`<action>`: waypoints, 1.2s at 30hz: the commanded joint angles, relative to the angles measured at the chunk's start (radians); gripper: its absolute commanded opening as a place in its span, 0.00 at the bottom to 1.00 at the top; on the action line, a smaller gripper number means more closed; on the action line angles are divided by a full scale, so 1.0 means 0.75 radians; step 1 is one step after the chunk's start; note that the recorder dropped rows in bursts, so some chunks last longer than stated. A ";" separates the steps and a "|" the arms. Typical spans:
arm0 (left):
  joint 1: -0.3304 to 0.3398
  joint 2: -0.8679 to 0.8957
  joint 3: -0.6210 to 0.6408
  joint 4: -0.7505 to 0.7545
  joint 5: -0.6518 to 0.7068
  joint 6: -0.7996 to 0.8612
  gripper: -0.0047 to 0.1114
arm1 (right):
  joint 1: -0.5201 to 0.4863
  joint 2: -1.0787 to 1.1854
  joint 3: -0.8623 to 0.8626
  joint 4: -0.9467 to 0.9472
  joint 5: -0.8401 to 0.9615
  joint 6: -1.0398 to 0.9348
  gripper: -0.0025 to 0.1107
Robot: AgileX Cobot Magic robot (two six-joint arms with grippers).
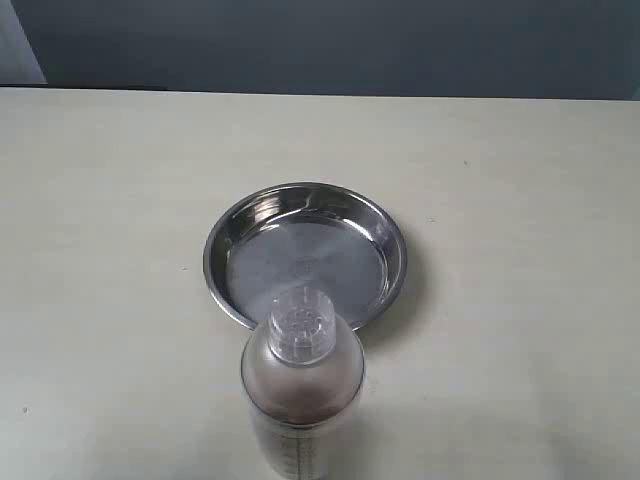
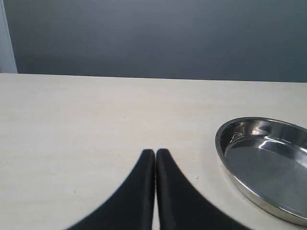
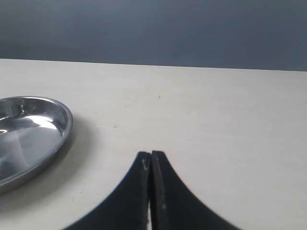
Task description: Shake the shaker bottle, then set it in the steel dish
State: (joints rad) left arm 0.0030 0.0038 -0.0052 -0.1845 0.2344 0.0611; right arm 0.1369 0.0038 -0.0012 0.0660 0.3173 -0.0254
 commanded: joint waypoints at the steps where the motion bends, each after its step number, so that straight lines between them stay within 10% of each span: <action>1: 0.007 -0.005 0.007 0.026 -0.194 0.007 0.06 | 0.005 -0.005 0.002 -0.002 -0.016 -0.001 0.02; 17: 0.007 -0.005 0.007 -0.397 -0.412 -0.246 0.06 | 0.005 -0.005 0.002 -0.002 -0.016 -0.001 0.02; 31: 0.007 0.464 -0.558 0.406 -0.576 -0.269 0.33 | 0.005 -0.005 0.002 -0.002 -0.016 -0.001 0.02; 36: -0.021 0.736 -0.698 0.528 -0.438 -0.650 0.33 | 0.005 -0.005 0.002 -0.002 -0.016 -0.001 0.02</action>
State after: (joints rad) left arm 0.0030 0.4660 -0.5012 0.1341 -0.1692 -0.2728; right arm 0.1369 0.0038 -0.0012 0.0660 0.3173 -0.0254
